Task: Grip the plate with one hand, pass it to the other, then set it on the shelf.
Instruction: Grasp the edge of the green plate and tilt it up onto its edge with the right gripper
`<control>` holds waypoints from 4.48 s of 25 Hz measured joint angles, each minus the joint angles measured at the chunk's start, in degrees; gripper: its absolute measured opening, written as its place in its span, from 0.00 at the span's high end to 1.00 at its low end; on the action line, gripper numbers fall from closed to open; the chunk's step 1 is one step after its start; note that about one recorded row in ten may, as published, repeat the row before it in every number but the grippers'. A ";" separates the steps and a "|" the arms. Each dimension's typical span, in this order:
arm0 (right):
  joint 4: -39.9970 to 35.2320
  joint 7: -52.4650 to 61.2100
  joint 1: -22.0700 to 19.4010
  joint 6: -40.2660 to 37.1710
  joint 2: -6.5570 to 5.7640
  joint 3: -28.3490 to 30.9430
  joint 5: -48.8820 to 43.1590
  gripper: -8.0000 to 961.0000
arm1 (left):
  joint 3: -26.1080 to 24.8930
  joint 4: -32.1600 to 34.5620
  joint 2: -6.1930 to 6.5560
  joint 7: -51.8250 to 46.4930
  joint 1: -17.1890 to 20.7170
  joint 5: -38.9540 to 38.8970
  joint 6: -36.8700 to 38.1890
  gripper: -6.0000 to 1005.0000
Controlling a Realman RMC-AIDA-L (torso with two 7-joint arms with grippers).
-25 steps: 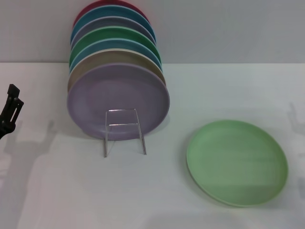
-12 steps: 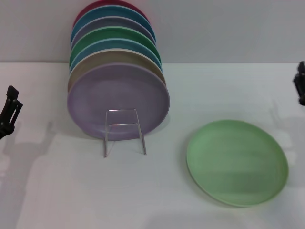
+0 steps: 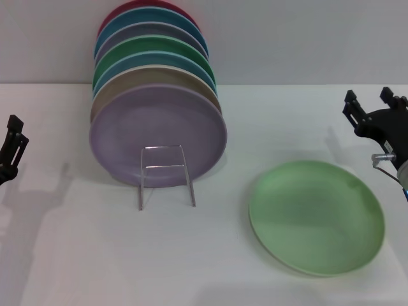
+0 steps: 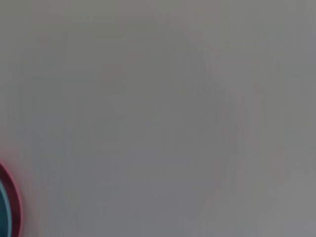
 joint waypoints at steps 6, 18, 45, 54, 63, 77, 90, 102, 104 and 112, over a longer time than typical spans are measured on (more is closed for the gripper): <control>13.68 -10.74 -6.44 23.80 -0.25 15.59 -3.20 0.28 | -0.06 0.15 0.00 -0.17 -0.01 0.00 0.09 0.14; 39.71 -12.66 -15.33 82.35 9.85 52.44 -23.85 0.29 | -0.34 0.30 -0.04 -0.28 -0.01 0.01 -0.21 0.14; 38.06 -10.43 3.63 130.23 8.63 74.41 -40.06 0.29 | -1.62 -0.02 0.00 -0.38 -0.61 -0.06 -0.62 0.14; 35.44 -10.42 4.14 130.98 8.57 75.85 -40.31 0.29 | -2.02 -0.02 -0.06 -0.38 -0.68 -0.08 -0.87 0.14; 30.57 -11.20 5.55 129.88 8.46 76.93 -40.51 0.29 | -2.02 -0.01 -0.02 -0.38 -1.04 -0.08 -0.86 0.14; 25.52 -12.42 7.11 127.72 8.48 76.97 -41.43 0.33 | -2.02 -0.01 0.00 -0.38 -1.06 -0.08 -0.85 0.14; 24.08 -12.43 7.54 127.39 8.46 76.97 -41.86 0.61 | -2.02 0.03 0.10 -0.38 -0.98 -0.08 -0.78 0.14; 23.05 -12.79 7.77 126.73 8.16 76.95 -41.92 0.80 | -2.03 -0.01 0.08 -0.38 -0.77 -0.08 -0.53 0.14; 23.05 -13.34 7.78 126.68 8.28 76.94 -41.94 0.81 | -2.03 -0.01 0.08 -0.38 -0.73 -0.08 -0.51 0.14; 22.44 -14.38 7.89 126.19 8.54 76.94 -41.95 0.93 | -2.02 -0.01 0.08 -0.38 -0.67 -0.08 -0.39 0.14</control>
